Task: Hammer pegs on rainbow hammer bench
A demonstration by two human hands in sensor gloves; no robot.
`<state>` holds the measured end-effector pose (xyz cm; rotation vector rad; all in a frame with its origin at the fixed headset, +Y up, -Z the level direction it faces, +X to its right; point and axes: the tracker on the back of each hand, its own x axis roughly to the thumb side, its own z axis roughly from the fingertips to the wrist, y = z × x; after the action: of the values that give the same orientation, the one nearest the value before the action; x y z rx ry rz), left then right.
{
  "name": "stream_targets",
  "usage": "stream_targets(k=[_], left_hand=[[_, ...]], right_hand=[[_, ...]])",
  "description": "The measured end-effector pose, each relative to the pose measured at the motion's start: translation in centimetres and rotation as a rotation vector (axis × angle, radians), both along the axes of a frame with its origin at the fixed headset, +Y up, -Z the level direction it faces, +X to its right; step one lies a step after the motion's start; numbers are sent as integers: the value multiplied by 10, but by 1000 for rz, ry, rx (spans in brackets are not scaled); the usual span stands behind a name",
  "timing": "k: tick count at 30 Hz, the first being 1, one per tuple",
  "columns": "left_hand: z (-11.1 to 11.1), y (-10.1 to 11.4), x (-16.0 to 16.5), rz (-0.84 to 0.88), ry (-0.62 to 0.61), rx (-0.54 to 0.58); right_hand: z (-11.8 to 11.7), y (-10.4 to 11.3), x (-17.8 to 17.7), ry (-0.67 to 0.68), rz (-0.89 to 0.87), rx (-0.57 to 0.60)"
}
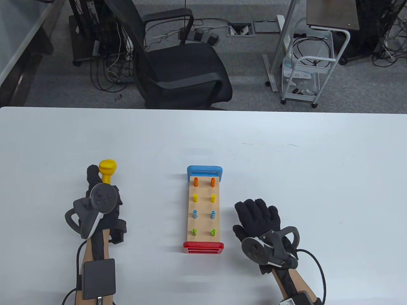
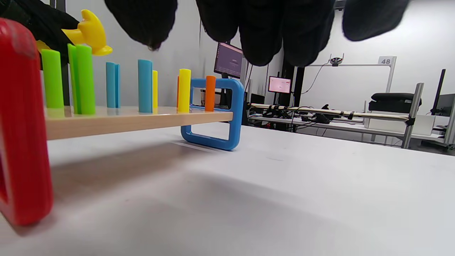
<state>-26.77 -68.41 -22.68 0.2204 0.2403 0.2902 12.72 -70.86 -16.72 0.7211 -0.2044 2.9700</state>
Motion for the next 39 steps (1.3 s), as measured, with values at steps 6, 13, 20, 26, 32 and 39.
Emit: stream_targets(k=[6, 13, 20, 26, 32, 39], left_hand=[[22, 2, 43, 88, -228, -7], [37, -6, 83, 113, -482, -100], [53, -7, 102, 107, -621, -165], [66, 14, 109, 127, -737, -45], [62, -8, 122, -191, -751, -224], [68, -2, 130, -163, -781, -153]], right_hand=[[-1, 1, -3, 102, -141, -149], [-1, -14, -16, 302, -262, -549], [8, -39, -38, 269, -95, -448], [10, -41, -39, 263, -97, -444], [10, -43, -39, 255, -107, -464], [10, -42, -39, 257, -97, -459]])
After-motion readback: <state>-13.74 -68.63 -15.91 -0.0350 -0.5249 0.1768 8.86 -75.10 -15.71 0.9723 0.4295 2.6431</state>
